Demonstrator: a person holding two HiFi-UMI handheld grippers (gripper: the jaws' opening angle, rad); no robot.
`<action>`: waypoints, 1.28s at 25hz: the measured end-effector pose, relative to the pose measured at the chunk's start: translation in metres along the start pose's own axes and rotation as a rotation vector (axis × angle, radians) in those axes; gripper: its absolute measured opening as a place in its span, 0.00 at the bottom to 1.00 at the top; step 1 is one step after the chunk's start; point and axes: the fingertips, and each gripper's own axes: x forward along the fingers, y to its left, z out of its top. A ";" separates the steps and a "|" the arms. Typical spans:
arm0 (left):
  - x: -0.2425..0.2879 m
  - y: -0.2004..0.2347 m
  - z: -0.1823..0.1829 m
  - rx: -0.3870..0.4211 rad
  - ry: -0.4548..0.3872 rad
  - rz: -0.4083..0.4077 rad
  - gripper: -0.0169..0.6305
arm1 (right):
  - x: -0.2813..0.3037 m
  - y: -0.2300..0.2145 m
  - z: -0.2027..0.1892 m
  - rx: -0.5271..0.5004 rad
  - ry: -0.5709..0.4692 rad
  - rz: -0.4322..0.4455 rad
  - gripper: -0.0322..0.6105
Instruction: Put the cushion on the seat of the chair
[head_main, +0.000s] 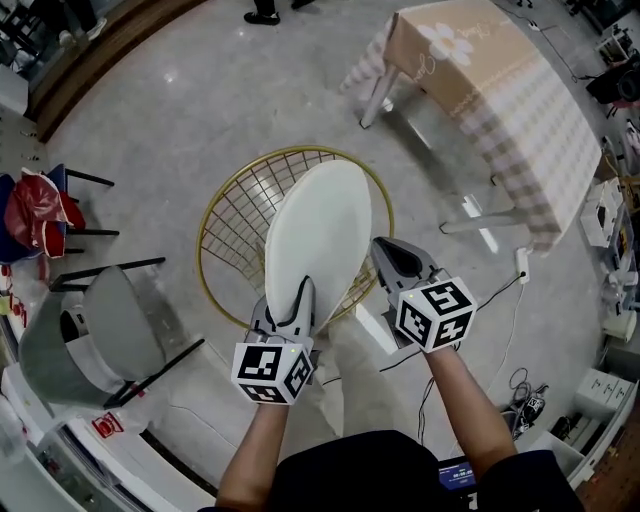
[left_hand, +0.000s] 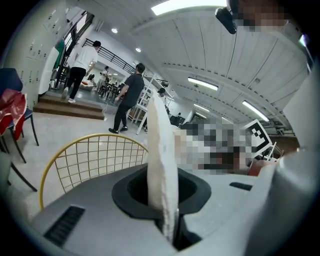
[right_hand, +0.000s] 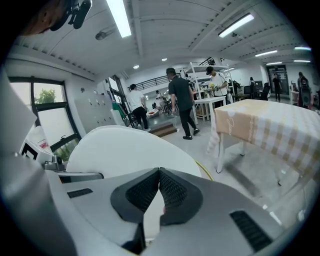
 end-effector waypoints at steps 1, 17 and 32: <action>0.002 0.001 -0.003 -0.008 0.003 -0.001 0.11 | 0.002 -0.001 -0.003 0.001 0.005 0.001 0.08; 0.027 0.010 -0.046 -0.062 0.047 0.009 0.11 | 0.023 -0.007 -0.047 0.030 0.061 0.018 0.08; 0.047 0.012 -0.091 -0.099 0.098 0.013 0.11 | 0.032 -0.036 -0.089 0.098 0.094 -0.015 0.08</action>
